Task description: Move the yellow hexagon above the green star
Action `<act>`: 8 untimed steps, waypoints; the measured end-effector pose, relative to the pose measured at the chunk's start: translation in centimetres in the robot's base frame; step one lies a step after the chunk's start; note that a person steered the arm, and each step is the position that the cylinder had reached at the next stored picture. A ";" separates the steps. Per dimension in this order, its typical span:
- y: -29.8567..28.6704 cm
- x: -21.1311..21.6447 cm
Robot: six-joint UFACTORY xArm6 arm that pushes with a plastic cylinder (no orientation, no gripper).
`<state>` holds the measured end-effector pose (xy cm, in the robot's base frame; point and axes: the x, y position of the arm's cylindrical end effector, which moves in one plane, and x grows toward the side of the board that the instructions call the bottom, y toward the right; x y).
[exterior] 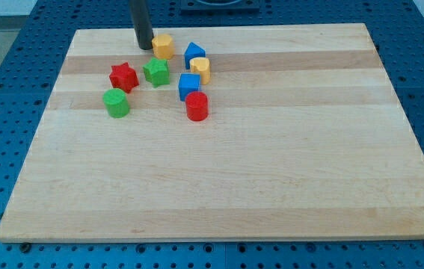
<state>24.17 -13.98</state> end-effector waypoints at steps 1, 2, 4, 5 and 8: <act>0.0 -0.2; -0.2 -0.4; -2.3 -0.4; -2.4 -0.4; -0.6 -3.3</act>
<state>20.85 -14.60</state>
